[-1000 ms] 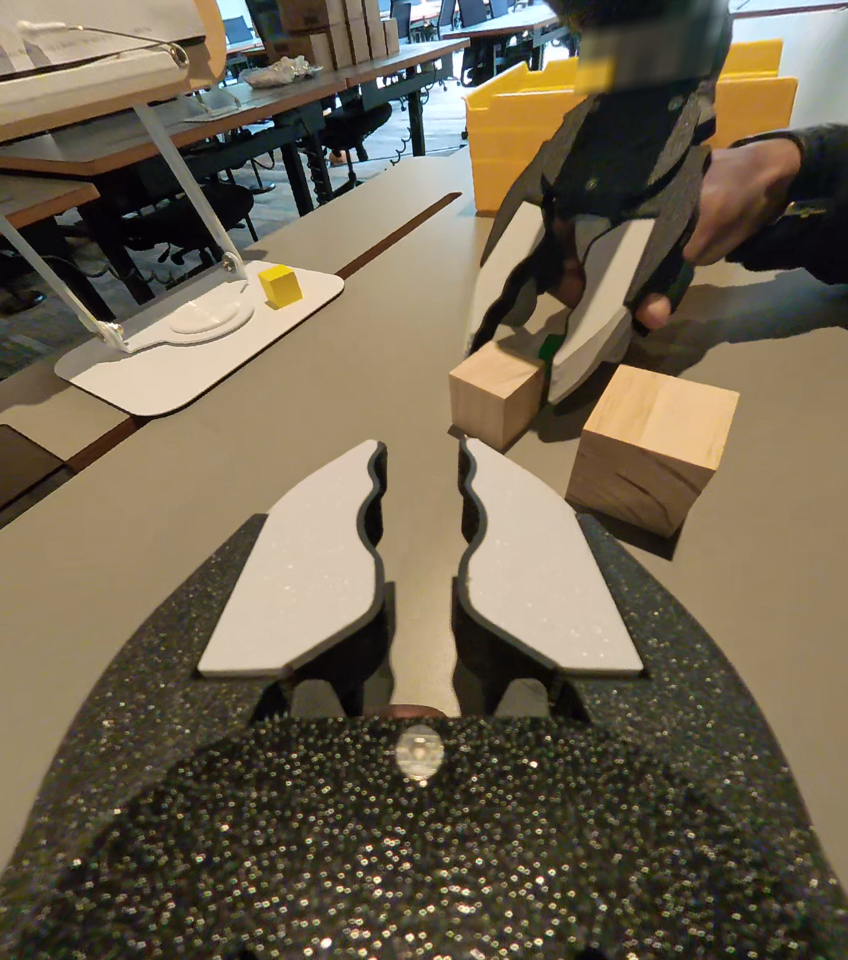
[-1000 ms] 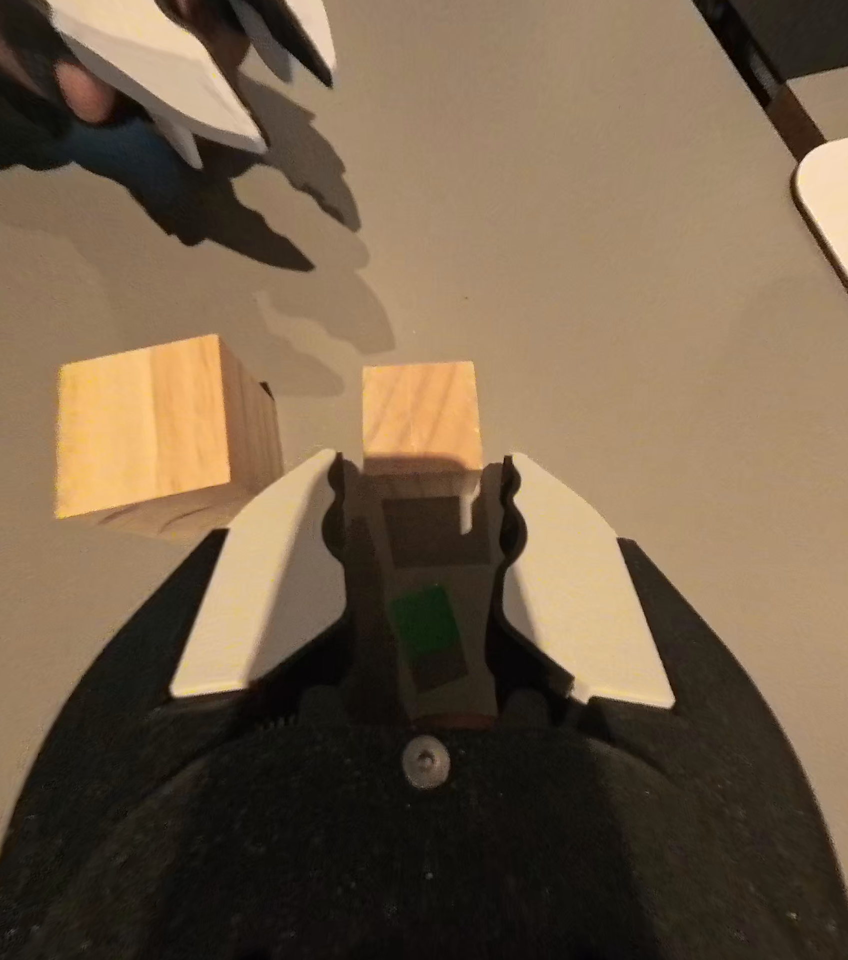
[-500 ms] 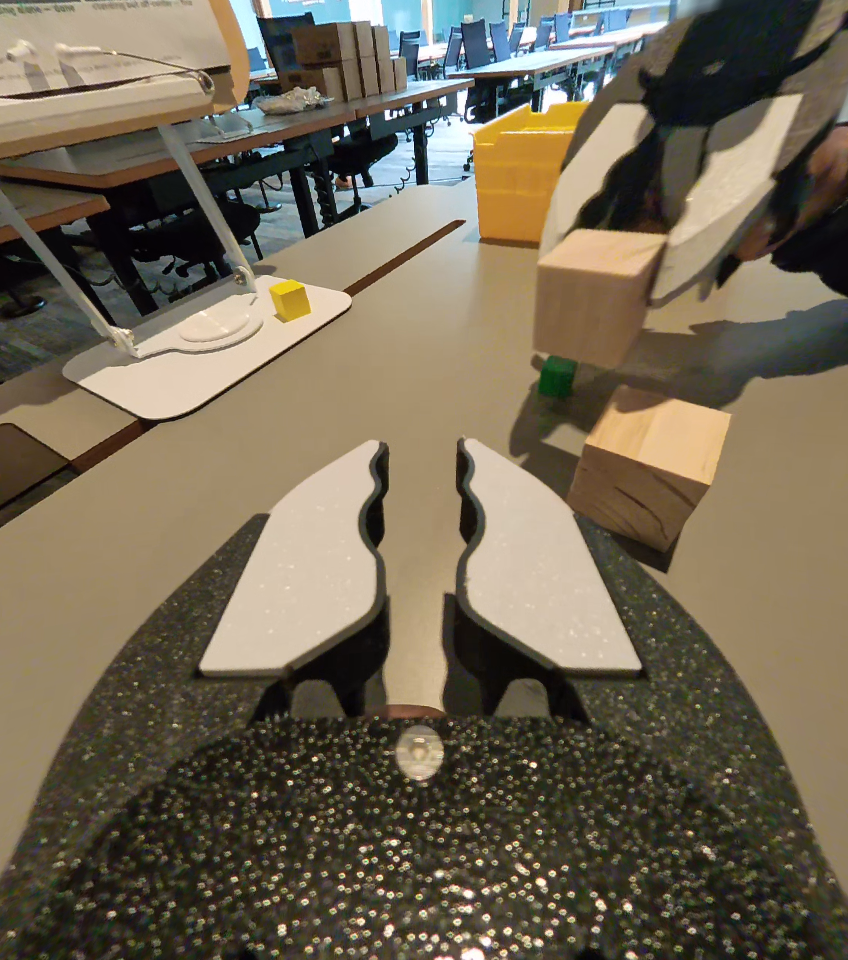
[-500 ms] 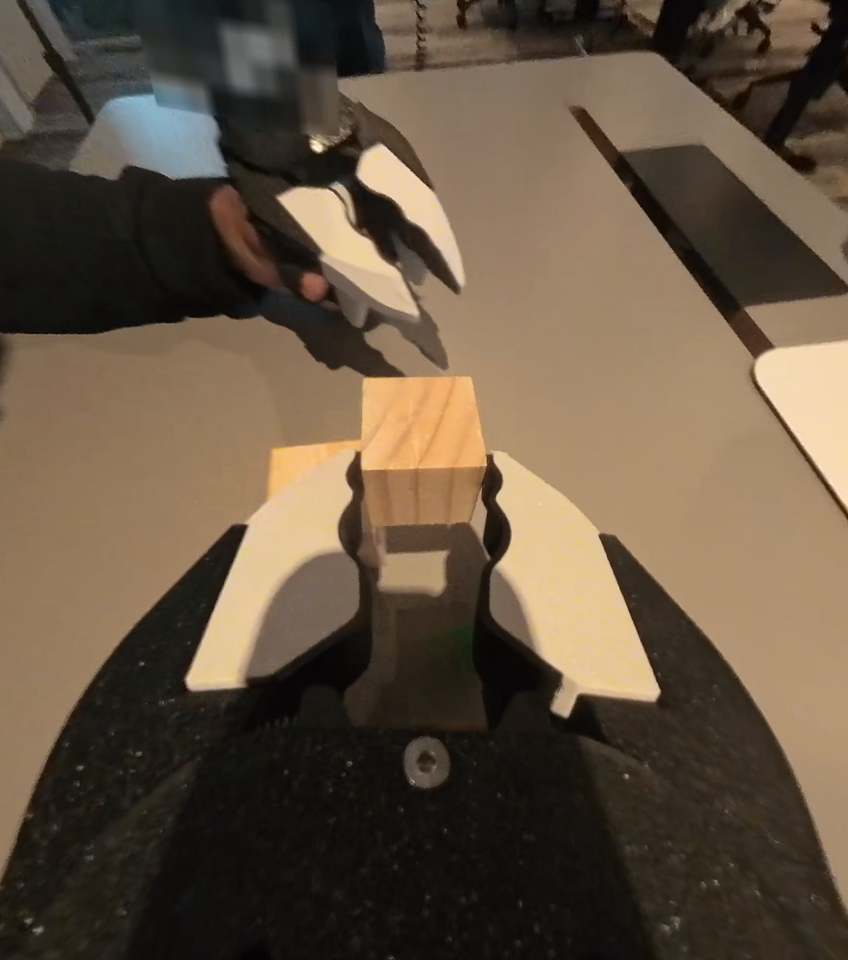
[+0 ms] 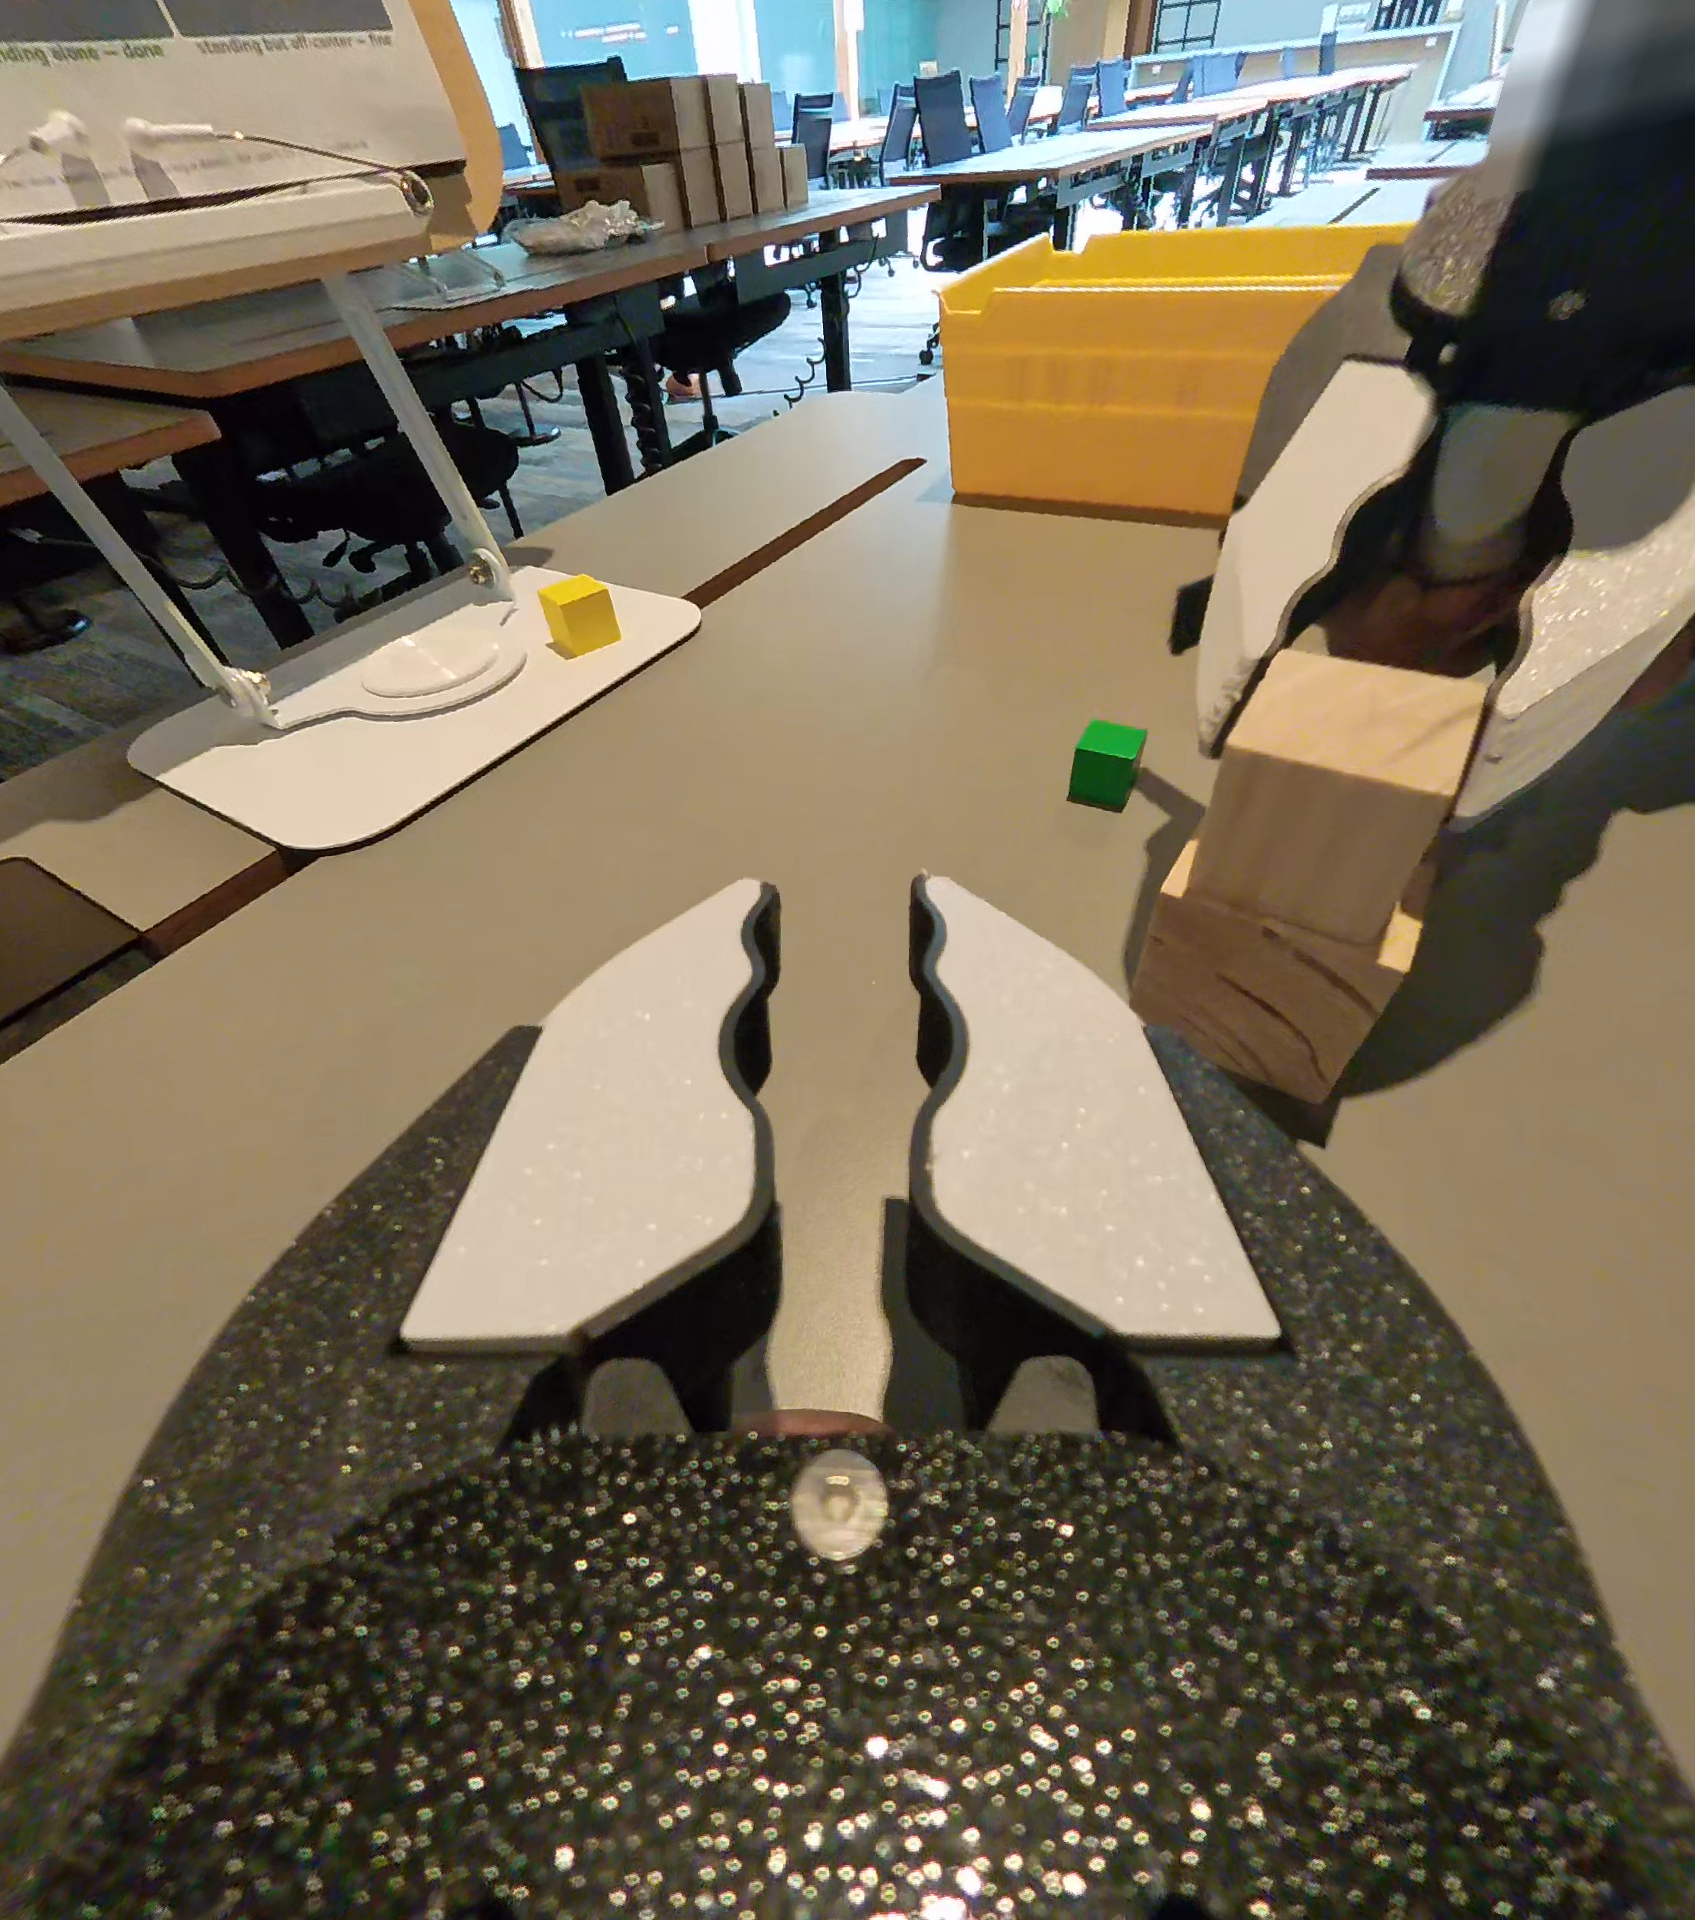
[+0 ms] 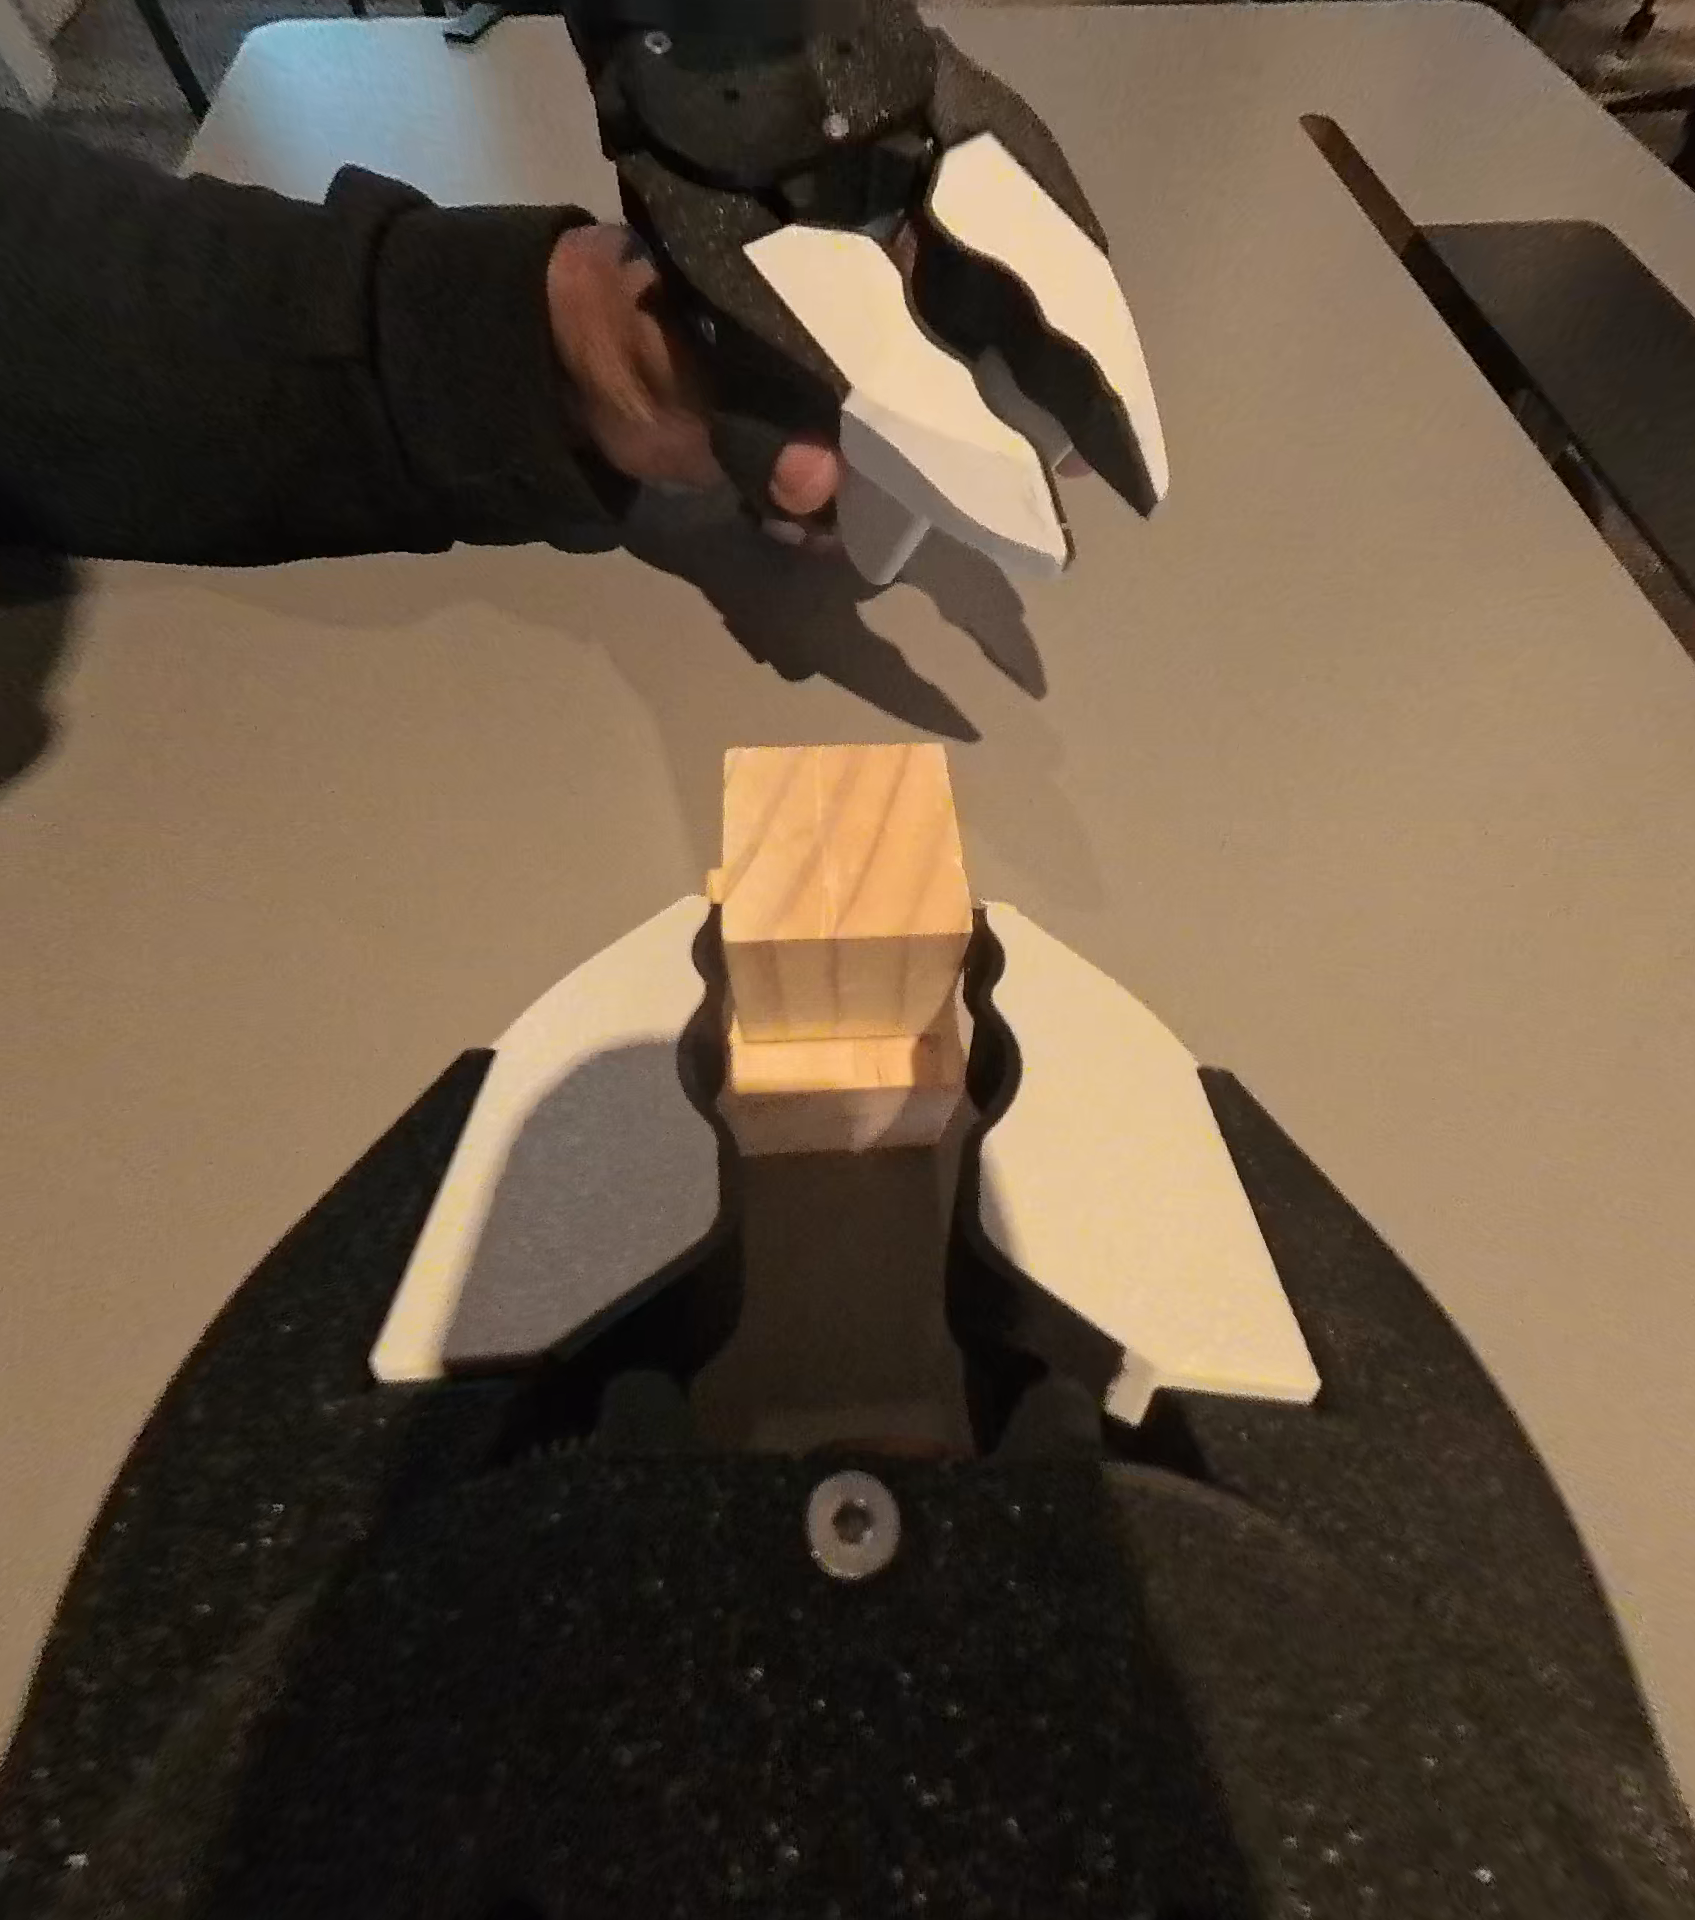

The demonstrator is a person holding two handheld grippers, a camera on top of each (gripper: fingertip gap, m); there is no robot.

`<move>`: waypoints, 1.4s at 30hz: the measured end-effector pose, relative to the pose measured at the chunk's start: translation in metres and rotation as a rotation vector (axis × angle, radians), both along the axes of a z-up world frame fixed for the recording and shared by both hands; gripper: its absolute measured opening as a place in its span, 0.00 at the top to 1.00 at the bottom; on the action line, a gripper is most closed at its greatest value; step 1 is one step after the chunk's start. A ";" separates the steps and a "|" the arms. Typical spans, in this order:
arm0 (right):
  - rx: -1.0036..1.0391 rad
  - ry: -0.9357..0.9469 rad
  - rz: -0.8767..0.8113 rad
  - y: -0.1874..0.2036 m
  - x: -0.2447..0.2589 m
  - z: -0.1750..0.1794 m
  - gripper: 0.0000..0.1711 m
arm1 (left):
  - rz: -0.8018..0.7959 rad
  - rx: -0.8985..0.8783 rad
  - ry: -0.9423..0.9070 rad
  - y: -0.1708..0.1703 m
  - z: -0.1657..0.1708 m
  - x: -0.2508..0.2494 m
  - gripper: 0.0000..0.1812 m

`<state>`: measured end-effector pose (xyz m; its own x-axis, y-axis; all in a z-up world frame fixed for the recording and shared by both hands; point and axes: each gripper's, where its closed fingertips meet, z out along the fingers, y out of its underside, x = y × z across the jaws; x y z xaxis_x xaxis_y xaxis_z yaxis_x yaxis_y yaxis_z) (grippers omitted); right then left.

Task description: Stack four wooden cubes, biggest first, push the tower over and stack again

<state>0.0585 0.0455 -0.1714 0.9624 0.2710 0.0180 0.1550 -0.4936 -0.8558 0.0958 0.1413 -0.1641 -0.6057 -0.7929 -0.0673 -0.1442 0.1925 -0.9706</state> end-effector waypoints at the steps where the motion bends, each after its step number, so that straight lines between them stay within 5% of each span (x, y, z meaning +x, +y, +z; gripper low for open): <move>1: 0.001 0.008 -0.001 -0.001 0.000 -0.001 0.74 | -0.001 0.002 0.000 0.000 0.000 0.000 0.87; 37: -0.024 -0.031 0.033 -0.006 0.002 -0.002 0.74 | -0.016 0.028 0.005 -0.004 -0.003 -0.001 0.89; 42: -0.031 -0.019 0.054 -0.011 0.004 0.003 0.67 | -0.019 0.030 0.004 -0.004 -0.003 -0.002 0.89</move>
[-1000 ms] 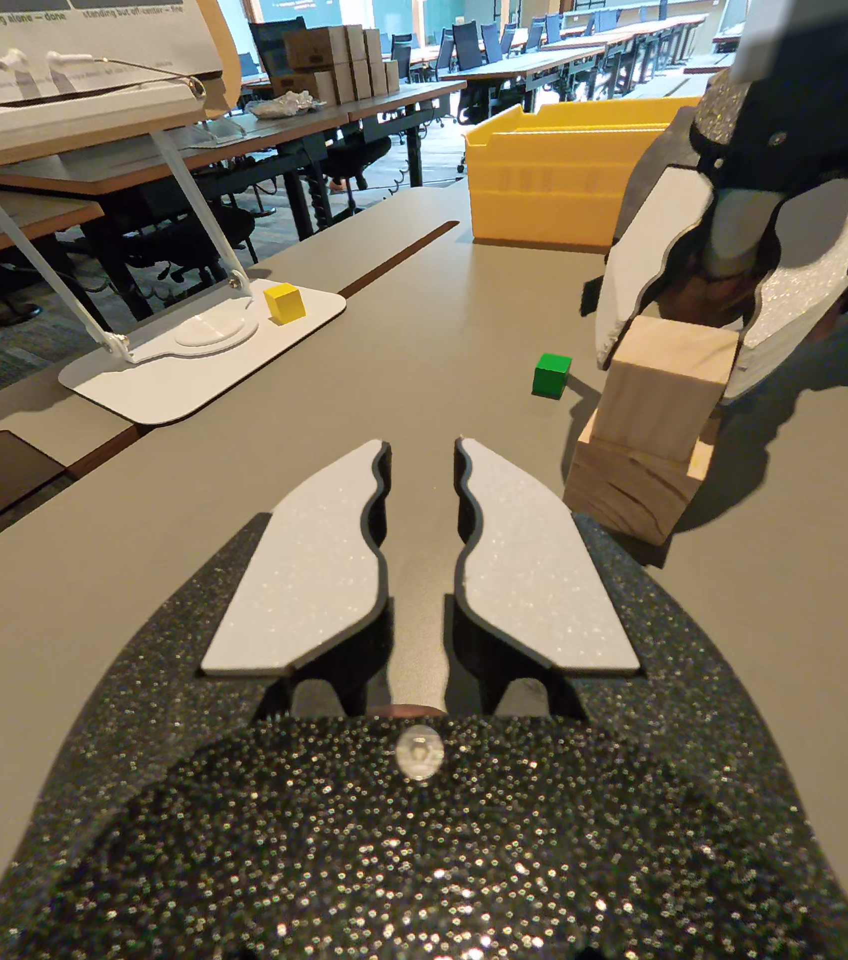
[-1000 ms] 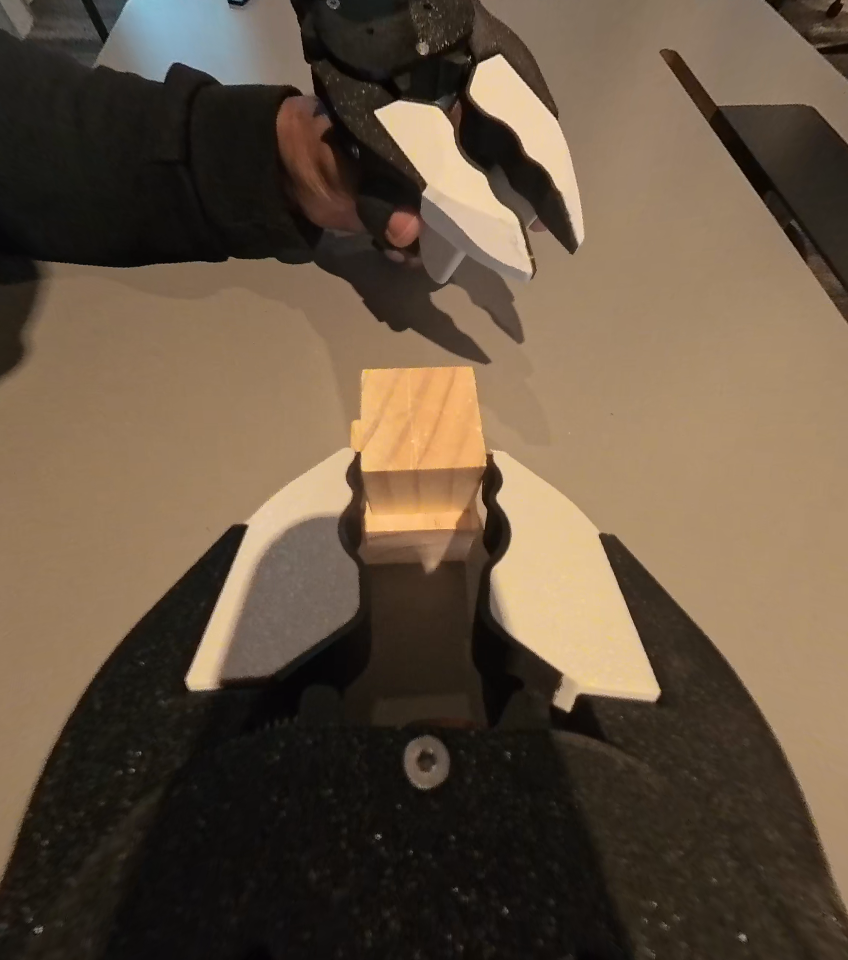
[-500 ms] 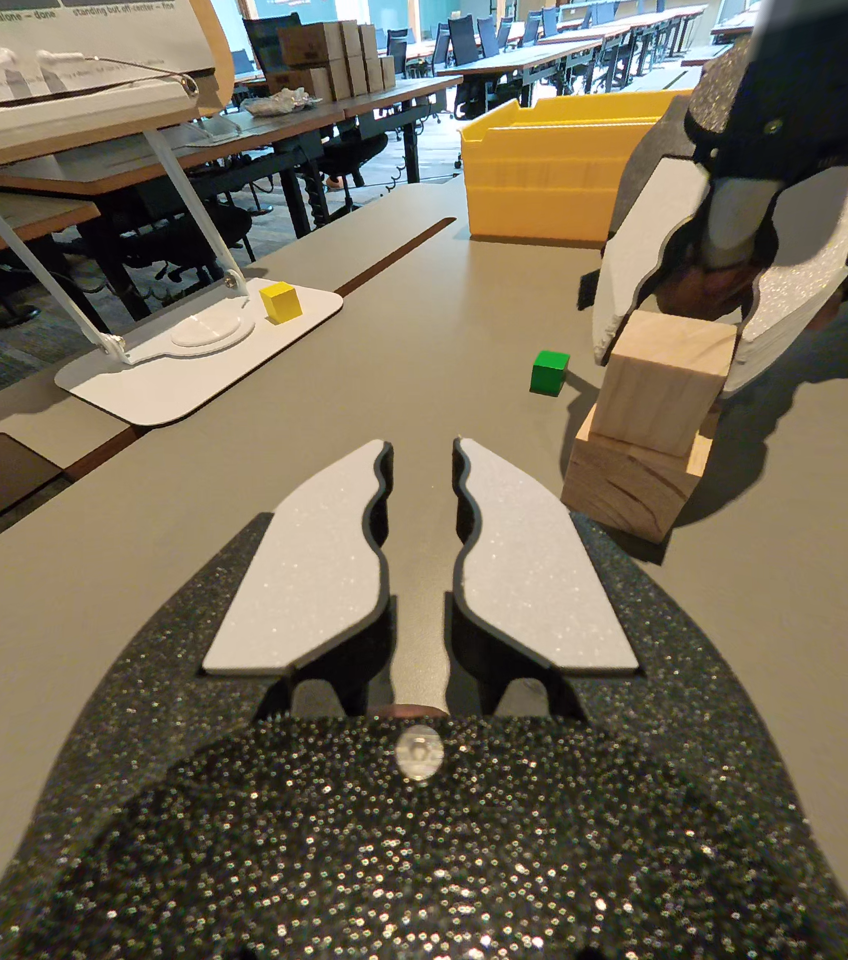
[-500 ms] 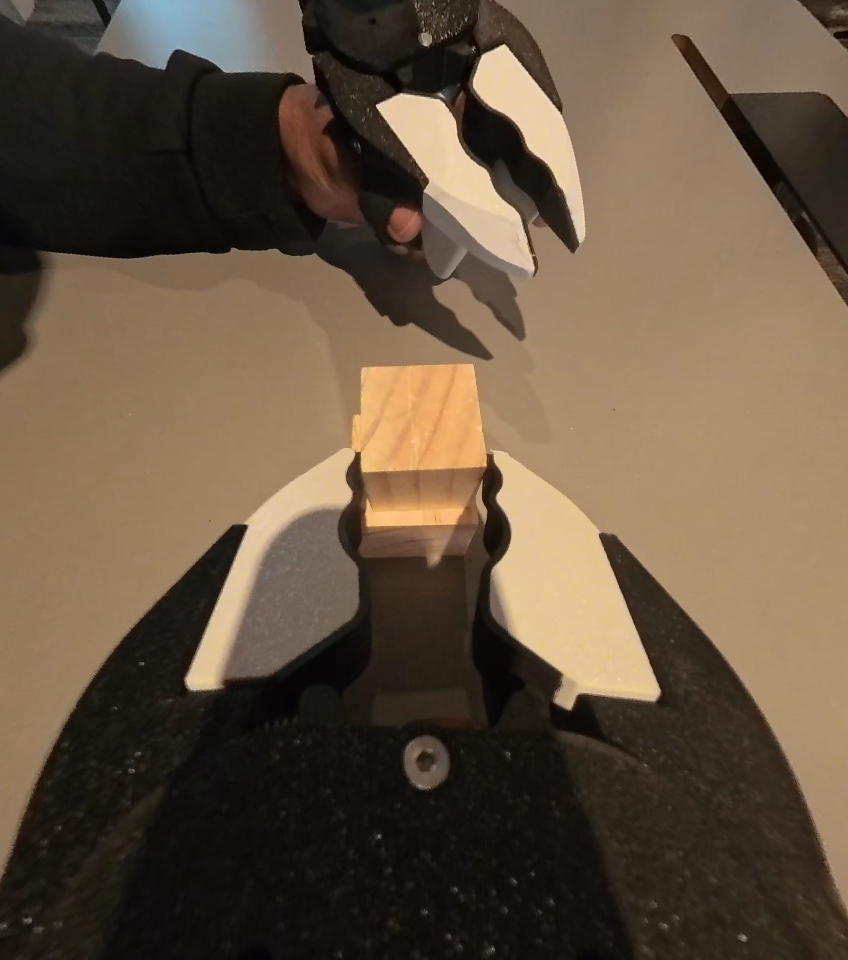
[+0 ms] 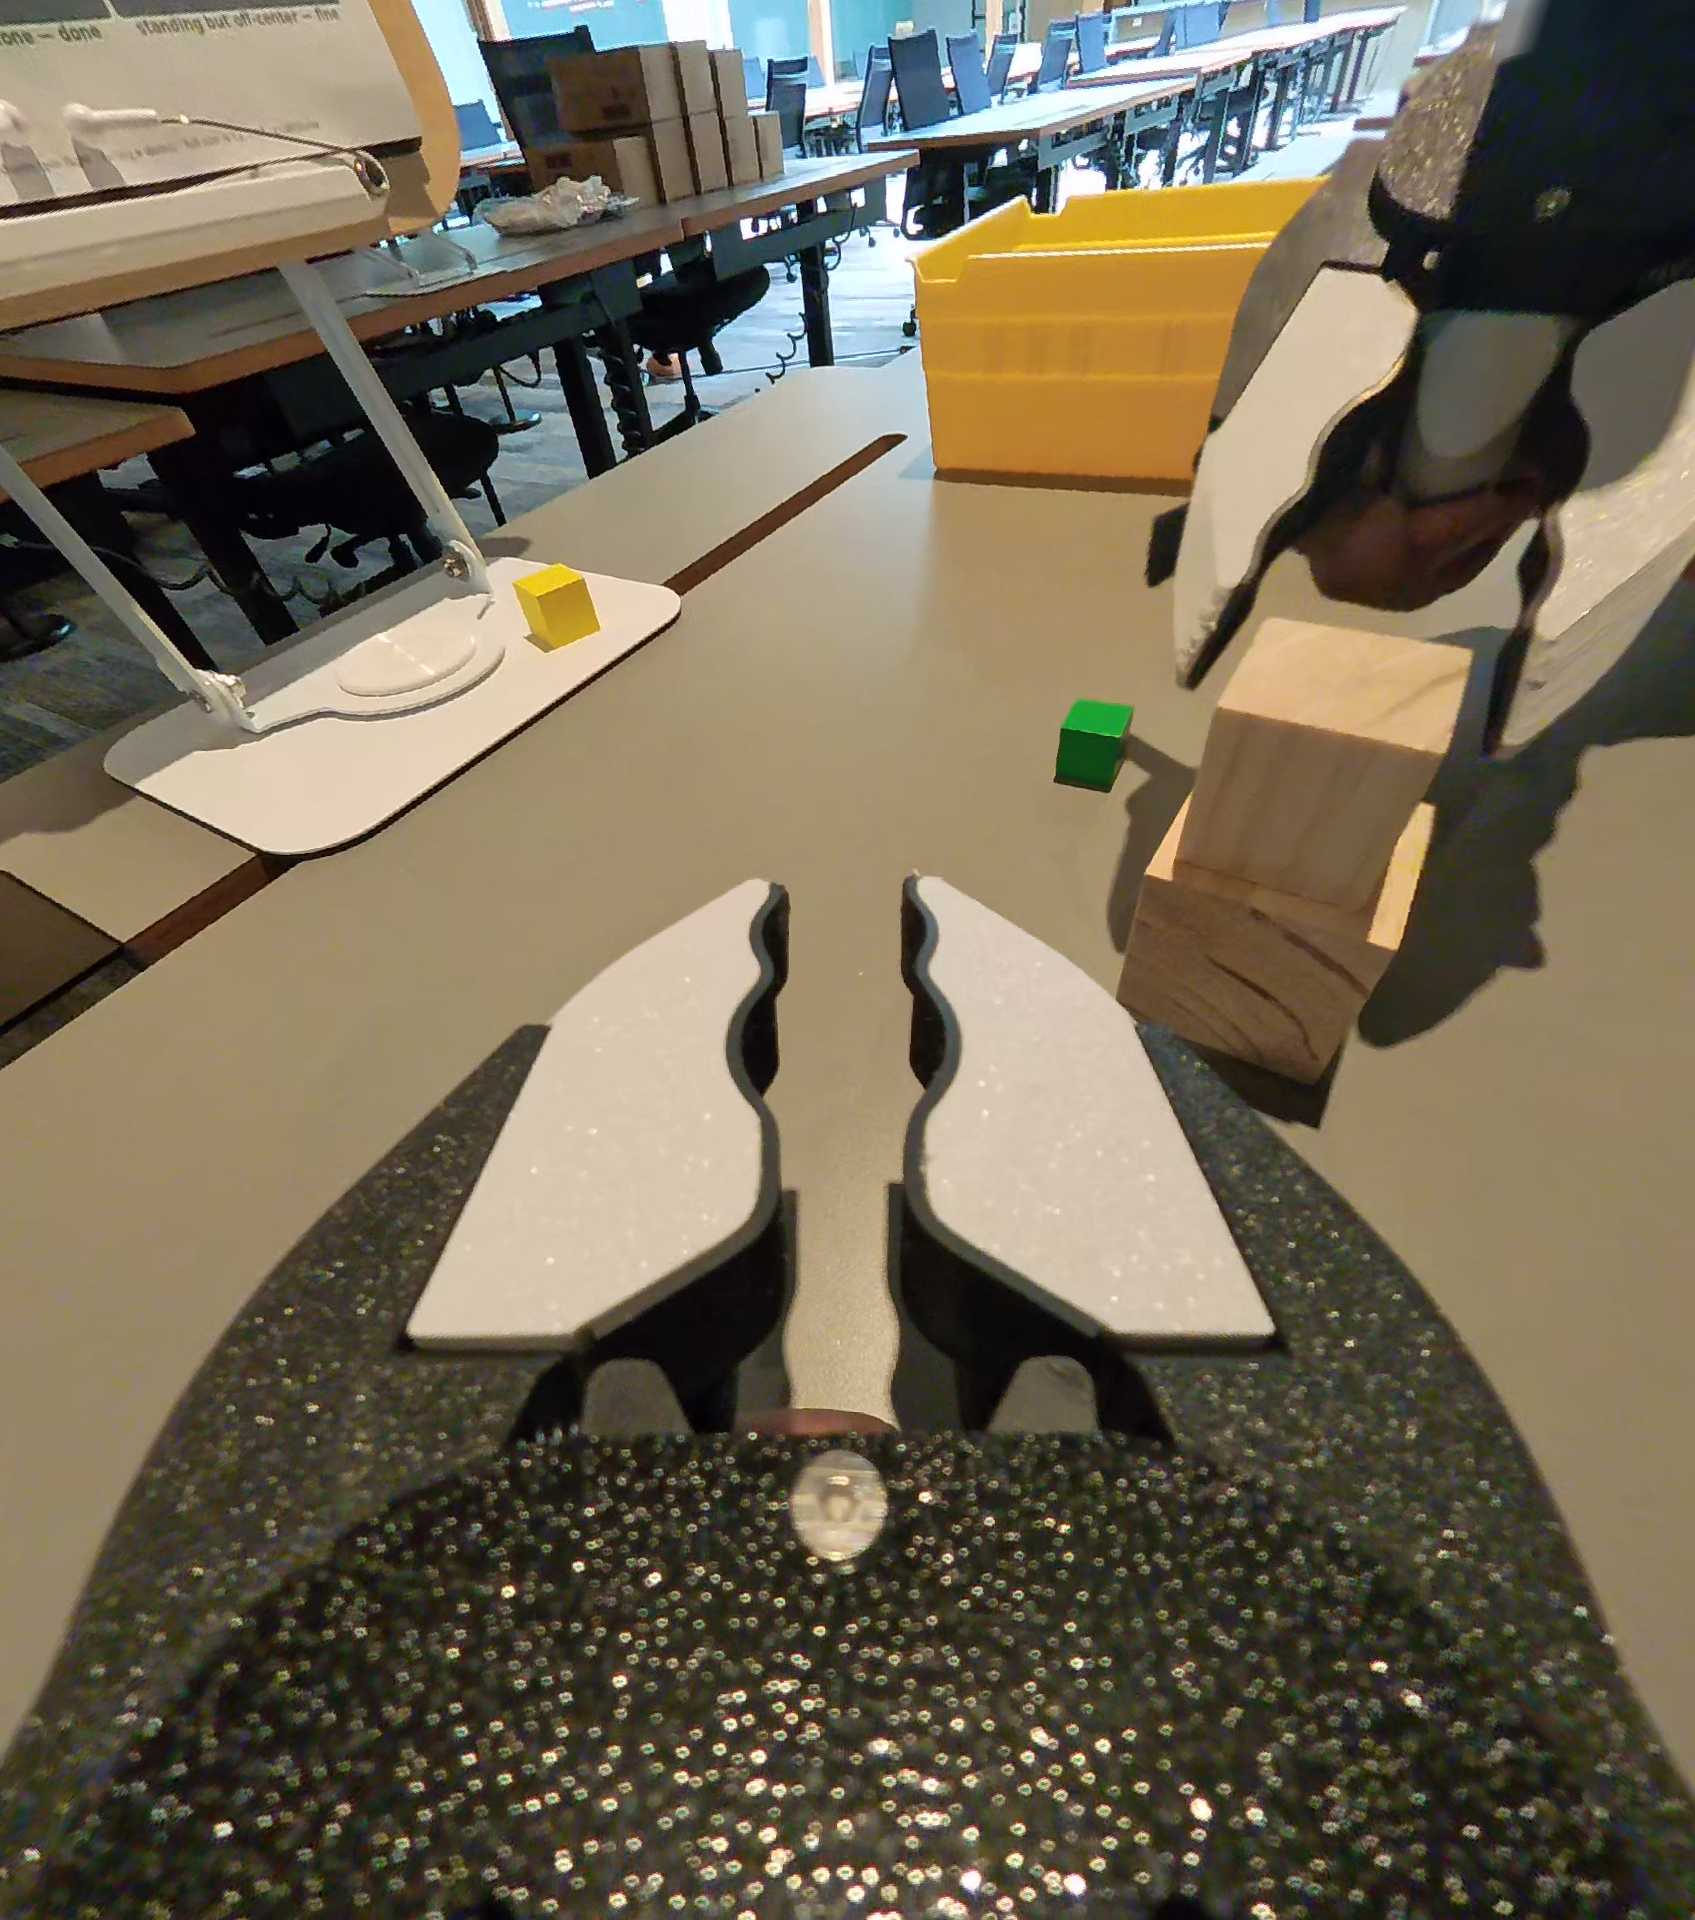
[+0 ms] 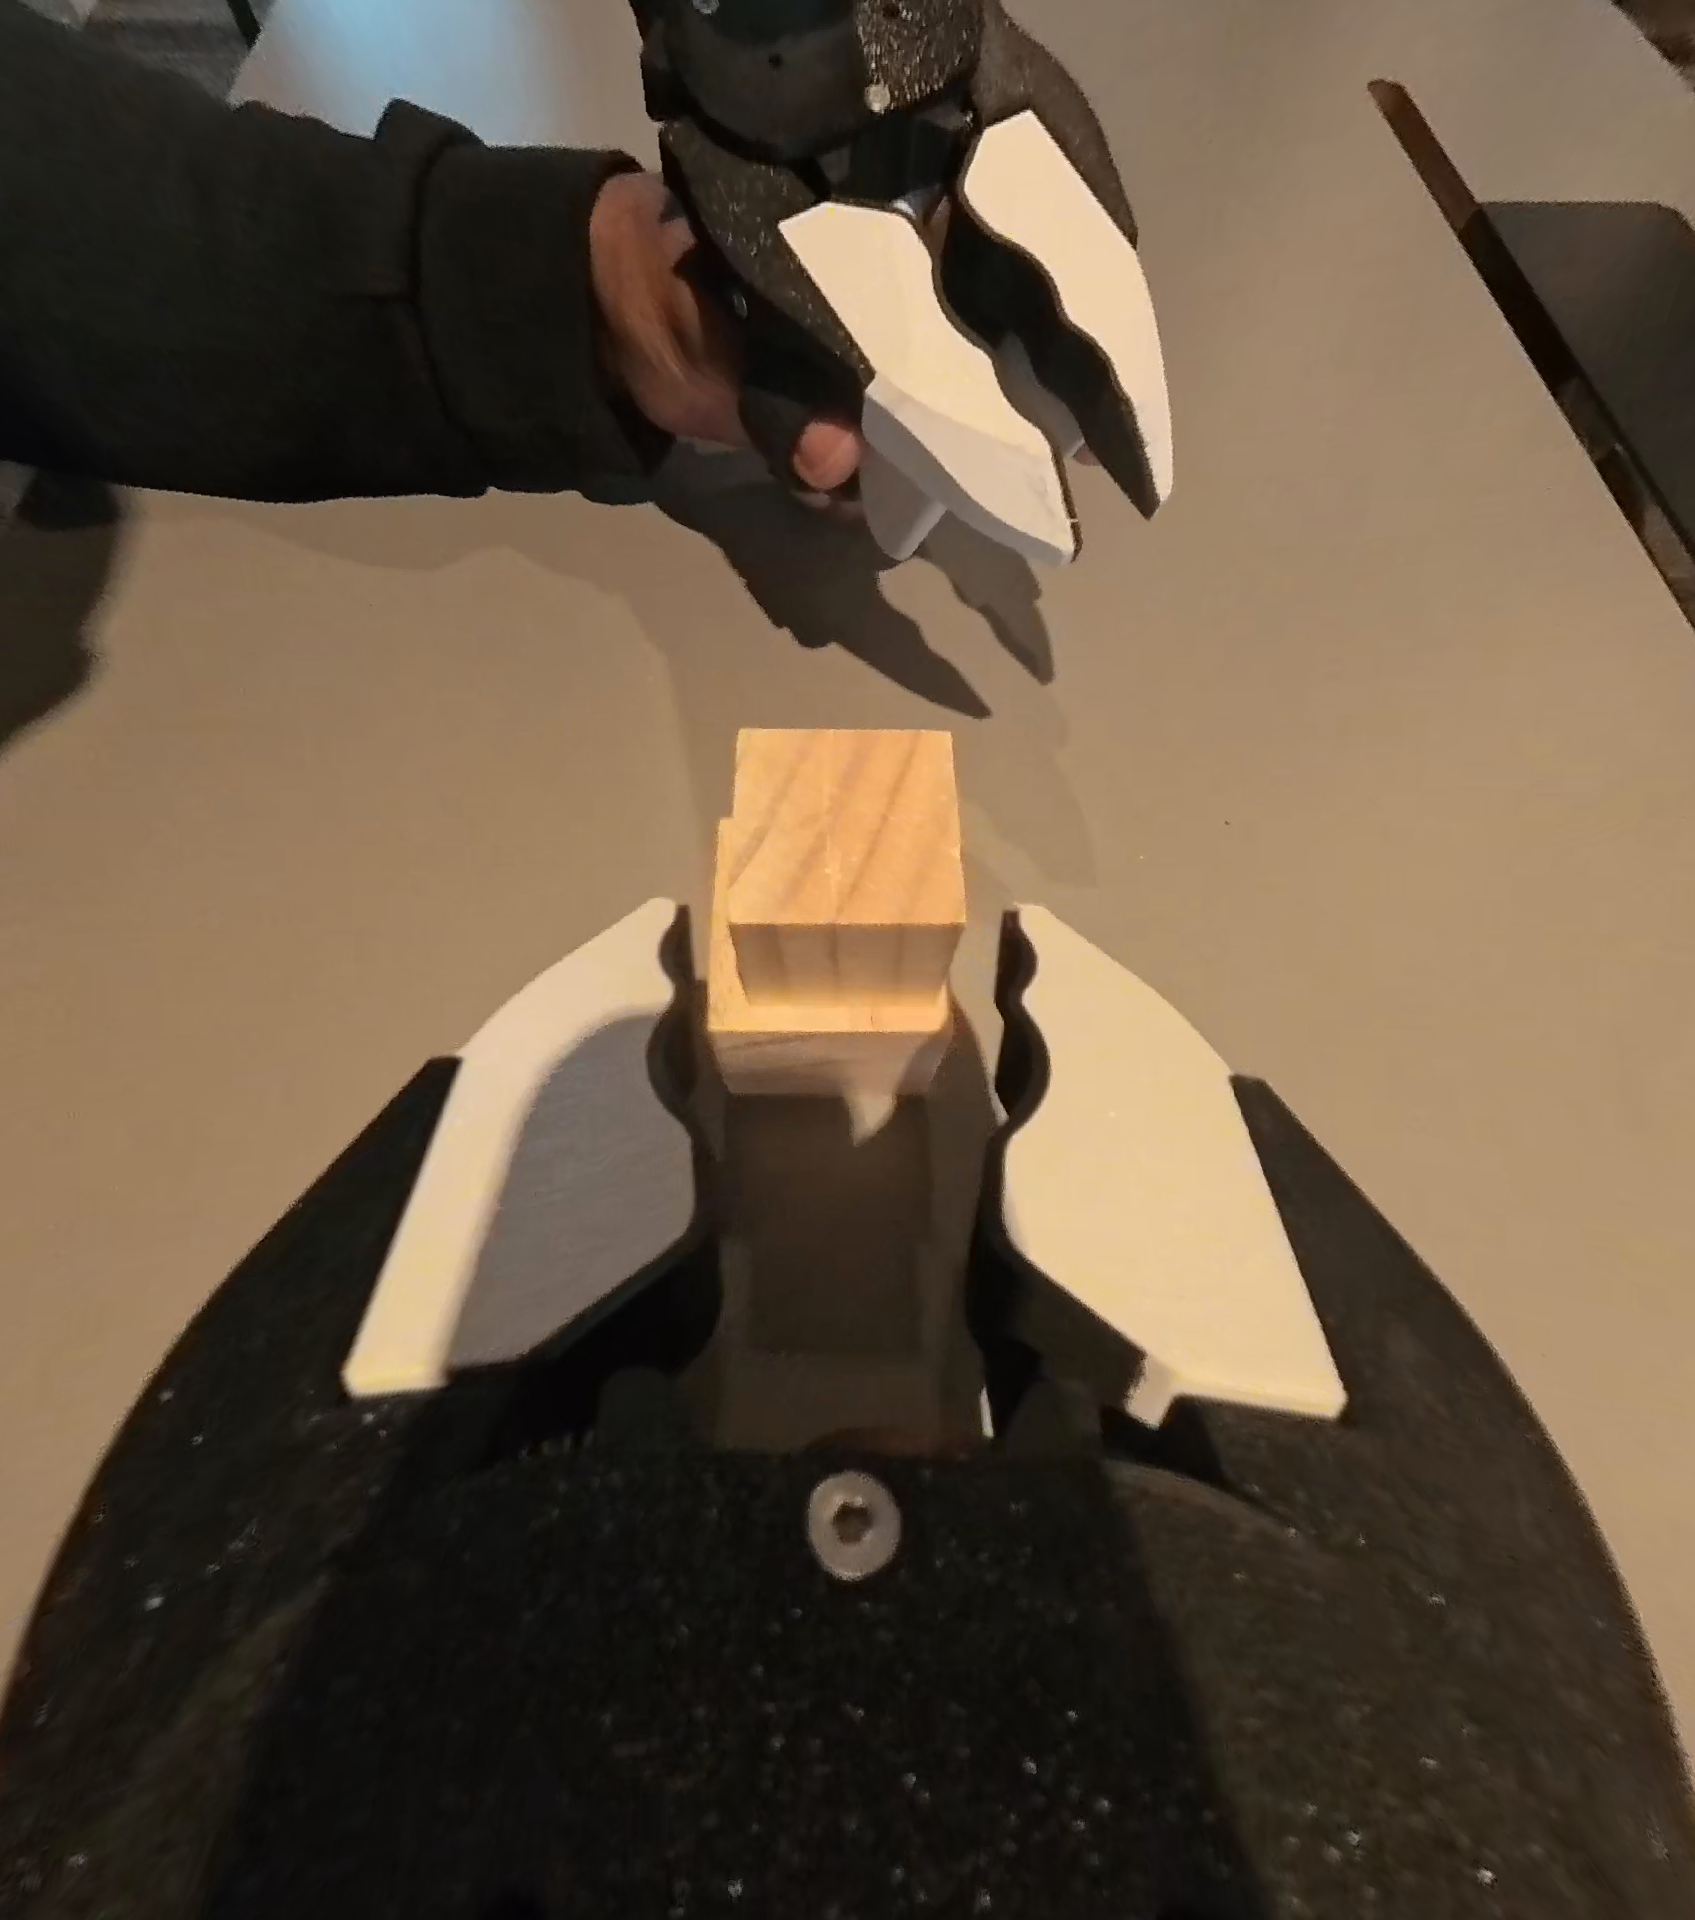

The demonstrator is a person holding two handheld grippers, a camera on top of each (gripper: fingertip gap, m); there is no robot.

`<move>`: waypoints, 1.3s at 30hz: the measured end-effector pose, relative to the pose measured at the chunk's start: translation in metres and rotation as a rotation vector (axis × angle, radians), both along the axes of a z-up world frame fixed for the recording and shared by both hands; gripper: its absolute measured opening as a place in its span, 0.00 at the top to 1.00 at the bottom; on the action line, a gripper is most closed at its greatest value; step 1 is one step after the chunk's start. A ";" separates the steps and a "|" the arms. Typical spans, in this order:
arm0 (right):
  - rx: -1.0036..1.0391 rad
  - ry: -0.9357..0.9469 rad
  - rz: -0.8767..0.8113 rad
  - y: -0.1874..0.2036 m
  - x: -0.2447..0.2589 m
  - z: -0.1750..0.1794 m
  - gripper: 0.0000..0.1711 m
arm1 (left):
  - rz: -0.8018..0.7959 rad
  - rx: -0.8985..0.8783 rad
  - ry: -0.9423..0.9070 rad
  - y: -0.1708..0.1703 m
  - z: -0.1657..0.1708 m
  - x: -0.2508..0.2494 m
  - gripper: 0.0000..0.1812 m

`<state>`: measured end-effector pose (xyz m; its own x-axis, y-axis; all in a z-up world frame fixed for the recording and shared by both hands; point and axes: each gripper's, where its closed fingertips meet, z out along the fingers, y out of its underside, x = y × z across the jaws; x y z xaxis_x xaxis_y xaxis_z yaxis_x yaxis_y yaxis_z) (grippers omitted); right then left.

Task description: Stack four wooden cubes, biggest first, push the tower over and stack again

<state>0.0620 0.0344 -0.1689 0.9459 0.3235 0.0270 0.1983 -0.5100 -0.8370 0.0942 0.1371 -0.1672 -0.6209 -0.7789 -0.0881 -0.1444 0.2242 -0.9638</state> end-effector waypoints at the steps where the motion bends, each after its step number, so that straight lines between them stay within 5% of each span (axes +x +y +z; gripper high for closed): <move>1: -0.007 0.000 0.005 -0.002 0.001 0.000 0.66 | -0.001 0.000 0.000 0.000 0.000 0.000 0.89; 9: 0.051 -0.011 0.008 -0.016 0.029 0.012 0.66 | 0.000 0.003 0.001 0.000 0.000 0.000 0.89; 20: 0.204 0.015 -0.621 -0.010 0.244 0.002 0.68 | 0.001 0.061 0.016 -0.004 -0.007 0.002 0.89; 29: 0.043 -0.076 -0.467 0.027 0.313 -0.038 0.71 | -0.009 0.030 0.017 -0.003 -0.005 0.001 0.89; 39: 0.029 0.030 -0.368 0.039 0.337 -0.039 0.72 | -0.023 0.032 0.022 -0.005 -0.006 0.000 0.89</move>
